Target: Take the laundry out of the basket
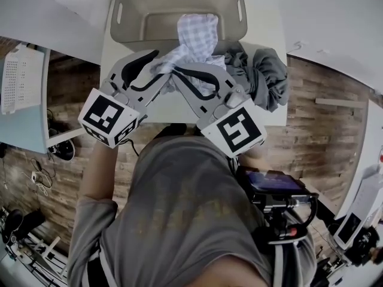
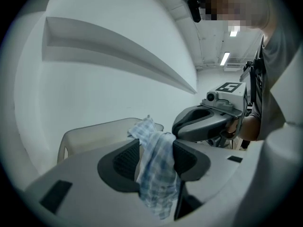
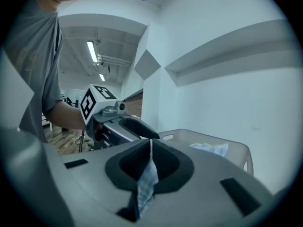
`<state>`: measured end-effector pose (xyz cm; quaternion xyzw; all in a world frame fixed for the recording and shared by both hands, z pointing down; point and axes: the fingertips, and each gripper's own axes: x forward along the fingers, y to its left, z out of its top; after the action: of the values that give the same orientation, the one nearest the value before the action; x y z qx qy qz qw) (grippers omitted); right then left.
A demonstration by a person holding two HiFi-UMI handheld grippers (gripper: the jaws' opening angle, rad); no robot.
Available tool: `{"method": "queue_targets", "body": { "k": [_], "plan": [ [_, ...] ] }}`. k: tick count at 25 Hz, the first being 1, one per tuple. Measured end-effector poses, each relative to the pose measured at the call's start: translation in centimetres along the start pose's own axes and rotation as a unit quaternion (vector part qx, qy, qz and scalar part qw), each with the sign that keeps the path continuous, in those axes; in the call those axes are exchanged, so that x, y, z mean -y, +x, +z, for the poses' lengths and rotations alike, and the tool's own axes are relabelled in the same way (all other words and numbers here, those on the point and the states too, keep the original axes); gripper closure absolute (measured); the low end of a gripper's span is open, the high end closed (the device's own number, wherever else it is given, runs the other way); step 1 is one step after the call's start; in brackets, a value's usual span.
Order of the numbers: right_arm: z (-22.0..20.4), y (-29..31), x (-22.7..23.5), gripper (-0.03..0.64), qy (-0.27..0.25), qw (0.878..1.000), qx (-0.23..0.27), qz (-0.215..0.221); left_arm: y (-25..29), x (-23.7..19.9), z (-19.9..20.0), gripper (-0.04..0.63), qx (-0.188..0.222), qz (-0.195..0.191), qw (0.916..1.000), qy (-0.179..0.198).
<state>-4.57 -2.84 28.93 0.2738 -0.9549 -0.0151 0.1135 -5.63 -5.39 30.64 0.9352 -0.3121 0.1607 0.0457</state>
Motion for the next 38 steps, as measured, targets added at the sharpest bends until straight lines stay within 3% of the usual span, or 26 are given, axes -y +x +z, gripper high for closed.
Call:
{"method": "queue_targets", "body": {
  "k": [16,21,26,31,38],
  "plan": [
    [-2.6,-0.2,4.0,0.598,0.074,0.996,-0.018,-0.042,-1.7,0.3,0.6,0.385,0.038,0.017,0.9981,-0.046],
    [-1.2,-1.4,6.2,0.598,0.097,0.992,0.009,-0.076,-1.2,-0.7,2.6,0.385,0.081,0.026,0.9953,-0.046],
    [1.1,-2.5,8.2,0.598,0.099,0.987,0.052,-0.116,-0.6,-1.2,5.4,0.387,0.143,0.043,0.9872,-0.056],
    [3.2,-3.6,9.5,0.598,0.100,0.980,0.088,-0.146,-0.2,-0.7,7.5,0.419,0.178,0.049,0.9819,-0.044],
    [4.7,-5.2,11.4,0.598,0.092,0.971,0.114,-0.189,0.3,-1.6,8.9,0.554,0.205,0.074,0.9751,-0.040]
  ]
}}
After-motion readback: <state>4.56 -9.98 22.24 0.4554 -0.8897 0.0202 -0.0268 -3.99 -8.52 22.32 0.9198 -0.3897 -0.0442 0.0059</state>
